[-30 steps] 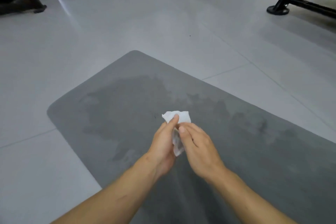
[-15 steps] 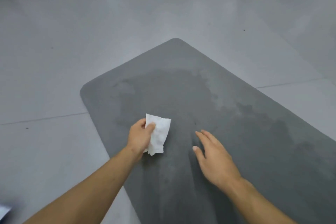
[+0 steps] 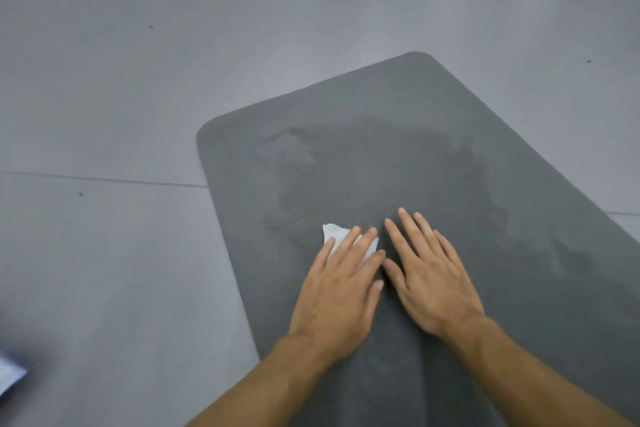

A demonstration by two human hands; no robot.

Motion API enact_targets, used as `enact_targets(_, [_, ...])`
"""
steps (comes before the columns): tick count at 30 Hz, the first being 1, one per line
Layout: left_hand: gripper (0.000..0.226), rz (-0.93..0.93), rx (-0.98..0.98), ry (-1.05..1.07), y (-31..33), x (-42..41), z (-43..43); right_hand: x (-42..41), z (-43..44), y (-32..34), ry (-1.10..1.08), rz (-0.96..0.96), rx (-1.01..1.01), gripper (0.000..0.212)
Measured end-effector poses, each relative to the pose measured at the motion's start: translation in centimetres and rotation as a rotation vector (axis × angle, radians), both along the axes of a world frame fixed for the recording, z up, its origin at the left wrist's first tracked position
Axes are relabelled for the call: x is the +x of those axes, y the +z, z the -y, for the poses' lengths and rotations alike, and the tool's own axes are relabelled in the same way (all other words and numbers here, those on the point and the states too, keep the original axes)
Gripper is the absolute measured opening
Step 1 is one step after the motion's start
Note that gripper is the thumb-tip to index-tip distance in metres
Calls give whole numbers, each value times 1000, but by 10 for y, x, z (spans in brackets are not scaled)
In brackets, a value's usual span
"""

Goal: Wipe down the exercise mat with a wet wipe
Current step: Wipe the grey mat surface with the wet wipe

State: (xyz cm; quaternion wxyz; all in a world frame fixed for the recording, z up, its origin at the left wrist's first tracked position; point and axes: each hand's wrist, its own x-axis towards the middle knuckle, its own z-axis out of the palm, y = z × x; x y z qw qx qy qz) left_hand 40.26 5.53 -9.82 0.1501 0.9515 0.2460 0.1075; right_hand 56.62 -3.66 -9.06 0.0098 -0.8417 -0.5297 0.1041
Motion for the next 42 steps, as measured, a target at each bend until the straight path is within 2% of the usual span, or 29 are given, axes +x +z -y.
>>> enact_targets(2, [63, -181, -13, 3, -6, -6, 12, 6, 2, -7, 12, 14, -24, 70])
enact_targets(4, [66, -246, -43, 6, -13, -12, 12, 7, 3, -12, -14, 6, 5, 71])
enact_targets(9, [58, -288, 17, -7, -16, -19, -24, 6, 4, -20, -39, 27, 64, 65])
enact_targets(16, [65, -299, 0, 198, -16, 19, -75, 9, 3, -24, -20, 47, 60, 67])
enact_targets(22, [65, -252, 5, 13, -14, 30, -37, 14, 2, -25, 29, 57, 38, 69])
enact_targets(26, [70, -272, 15, -91, -8, 26, -13, 23, 2, -25, 135, 50, 27, 72])
enact_targets(30, [67, -273, 44, -147, -14, 7, -12, 39, -2, -26, 244, 30, 36, 78])
enact_targets(34, [74, -273, 55, 37, -15, 0, -45, 53, -5, -27, 291, 5, 53, 82])
enact_targets(39, [63, -306, -3, 285, -14, 2, -118, 51, -12, -27, -11, 10, 82, 85])
enact_targets(42, [58, -299, -16, 497, -12, 8, -176, 51, -16, -28, -70, 13, 94, 85])
